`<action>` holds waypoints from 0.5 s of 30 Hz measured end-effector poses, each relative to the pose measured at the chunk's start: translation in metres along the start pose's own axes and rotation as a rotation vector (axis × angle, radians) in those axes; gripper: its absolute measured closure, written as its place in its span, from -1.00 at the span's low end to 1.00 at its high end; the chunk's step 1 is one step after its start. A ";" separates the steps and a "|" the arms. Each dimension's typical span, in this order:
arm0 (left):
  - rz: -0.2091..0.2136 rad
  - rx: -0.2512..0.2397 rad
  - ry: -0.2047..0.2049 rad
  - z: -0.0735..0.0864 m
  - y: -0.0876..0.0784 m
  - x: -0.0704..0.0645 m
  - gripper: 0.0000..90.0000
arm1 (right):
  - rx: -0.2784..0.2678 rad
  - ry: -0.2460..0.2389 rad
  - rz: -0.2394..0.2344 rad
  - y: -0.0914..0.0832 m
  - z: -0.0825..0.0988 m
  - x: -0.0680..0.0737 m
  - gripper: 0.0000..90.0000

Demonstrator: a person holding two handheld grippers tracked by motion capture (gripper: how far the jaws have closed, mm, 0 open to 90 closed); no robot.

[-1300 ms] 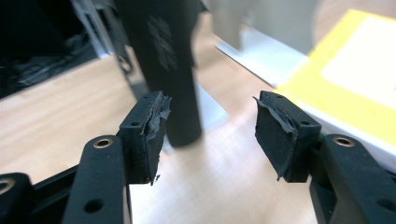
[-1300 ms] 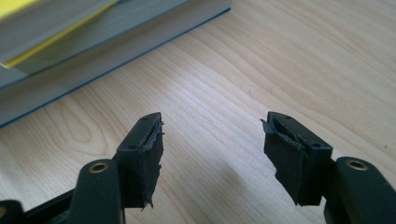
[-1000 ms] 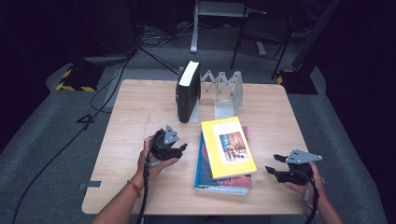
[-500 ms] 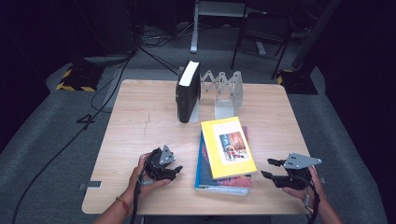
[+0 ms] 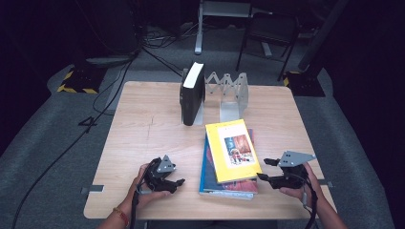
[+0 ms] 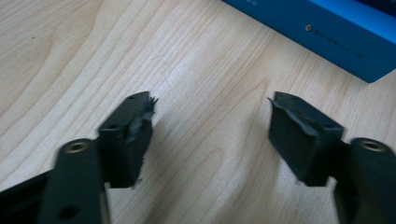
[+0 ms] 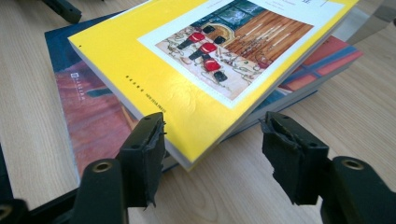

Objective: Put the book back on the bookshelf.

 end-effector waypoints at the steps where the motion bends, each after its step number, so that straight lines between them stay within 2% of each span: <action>1: 0.001 -0.007 -0.002 0.000 0.001 0.000 -0.40 | 0.010 0.007 -0.002 0.003 -0.002 -0.002 -0.17; 3: 0.008 -0.014 0.011 -0.001 0.003 0.000 -0.48 | 0.019 0.030 0.003 0.011 -0.008 -0.009 -0.22; 8: 0.030 -0.006 0.033 -0.003 0.006 0.002 -0.61 | 0.045 0.042 0.007 0.025 -0.016 -0.018 -0.32; 10: 0.024 0.000 0.027 -0.003 0.006 0.003 -0.67 | 0.056 0.053 0.006 0.032 -0.020 -0.022 -0.36; 13: 0.019 0.002 0.024 -0.004 0.007 0.003 -0.68 | 0.080 0.088 -0.026 0.043 -0.026 -0.029 -0.45; 15: 0.020 0.003 0.014 -0.005 0.009 0.003 -0.70 | 0.088 0.133 -0.067 0.049 -0.027 -0.033 -0.47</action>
Point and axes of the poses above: each handheld gripper's, and its own axes: y roughly forward along the jaws, z roughly out of its underside, x roughly to its left, the point moved 7 cm from there along y, roughly forward along the jaws, and after that the axes turned 1 degree about -z, right-handed, at the moved point
